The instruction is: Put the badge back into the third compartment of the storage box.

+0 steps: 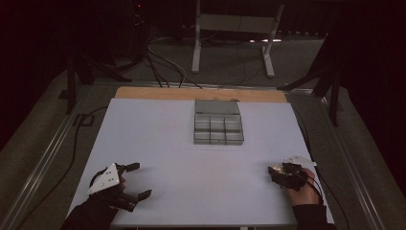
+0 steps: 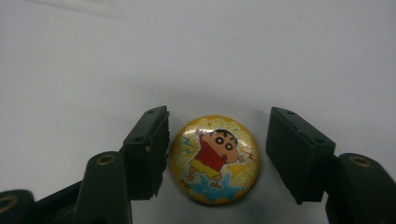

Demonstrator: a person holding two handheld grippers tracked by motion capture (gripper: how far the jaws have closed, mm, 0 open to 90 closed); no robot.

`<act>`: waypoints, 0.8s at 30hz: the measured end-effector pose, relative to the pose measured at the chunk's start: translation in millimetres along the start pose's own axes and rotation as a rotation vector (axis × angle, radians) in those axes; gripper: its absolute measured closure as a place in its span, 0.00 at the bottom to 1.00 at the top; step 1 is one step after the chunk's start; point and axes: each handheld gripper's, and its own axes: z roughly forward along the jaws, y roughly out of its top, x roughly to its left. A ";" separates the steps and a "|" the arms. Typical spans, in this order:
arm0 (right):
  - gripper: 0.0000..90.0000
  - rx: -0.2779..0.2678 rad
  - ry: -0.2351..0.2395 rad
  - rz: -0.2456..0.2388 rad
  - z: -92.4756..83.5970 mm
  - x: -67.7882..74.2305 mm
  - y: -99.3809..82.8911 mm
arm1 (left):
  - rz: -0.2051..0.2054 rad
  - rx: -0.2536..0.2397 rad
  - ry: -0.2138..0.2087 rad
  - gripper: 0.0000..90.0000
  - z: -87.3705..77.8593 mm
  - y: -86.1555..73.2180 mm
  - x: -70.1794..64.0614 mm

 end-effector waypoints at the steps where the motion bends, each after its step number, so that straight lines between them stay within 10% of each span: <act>1: 0.46 0.000 -0.002 -0.002 -0.3 0.7 -0.1 | 0.001 0.001 0.001 0.00 0.0 -0.1 -0.2; 24: 0.53 0.028 -0.015 0.001 -1.1 5.6 4.0 | 0.001 0.003 0.001 0.00 0.6 -0.1 0.0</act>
